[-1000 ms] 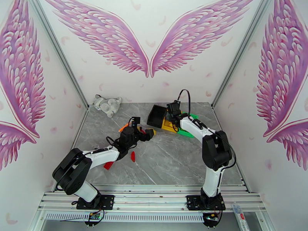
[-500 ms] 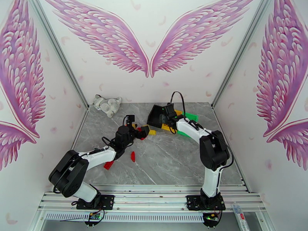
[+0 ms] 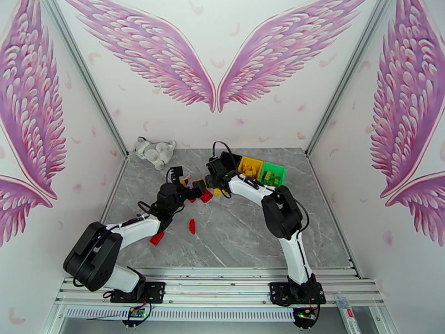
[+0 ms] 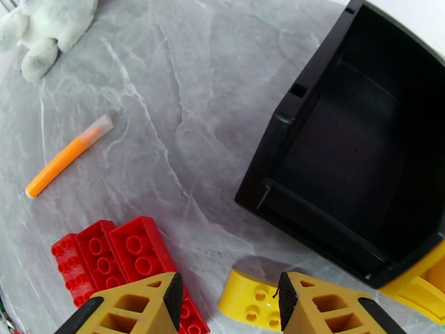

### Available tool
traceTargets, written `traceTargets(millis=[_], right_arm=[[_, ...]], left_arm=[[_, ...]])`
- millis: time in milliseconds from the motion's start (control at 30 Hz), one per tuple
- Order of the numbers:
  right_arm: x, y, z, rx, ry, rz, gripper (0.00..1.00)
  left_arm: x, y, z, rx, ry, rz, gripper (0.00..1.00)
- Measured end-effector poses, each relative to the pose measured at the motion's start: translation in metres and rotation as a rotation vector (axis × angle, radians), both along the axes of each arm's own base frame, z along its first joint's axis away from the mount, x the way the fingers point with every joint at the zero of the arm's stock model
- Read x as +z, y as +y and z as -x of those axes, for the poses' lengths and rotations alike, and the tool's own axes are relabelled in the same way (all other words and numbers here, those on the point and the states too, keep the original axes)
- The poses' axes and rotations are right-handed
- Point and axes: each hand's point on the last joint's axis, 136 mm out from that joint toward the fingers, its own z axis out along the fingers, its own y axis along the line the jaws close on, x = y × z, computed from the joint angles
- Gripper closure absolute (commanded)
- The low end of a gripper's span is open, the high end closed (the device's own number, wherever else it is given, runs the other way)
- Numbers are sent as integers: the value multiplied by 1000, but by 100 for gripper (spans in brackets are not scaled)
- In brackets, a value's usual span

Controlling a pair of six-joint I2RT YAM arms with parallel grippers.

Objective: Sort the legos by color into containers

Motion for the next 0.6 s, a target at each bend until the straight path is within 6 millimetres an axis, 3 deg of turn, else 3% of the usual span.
traceTargets(millis=[600], right_arm=[[-37, 2, -6, -5, 61, 37, 46]], left_arm=[[1, 5, 1, 2, 4, 14, 1]])
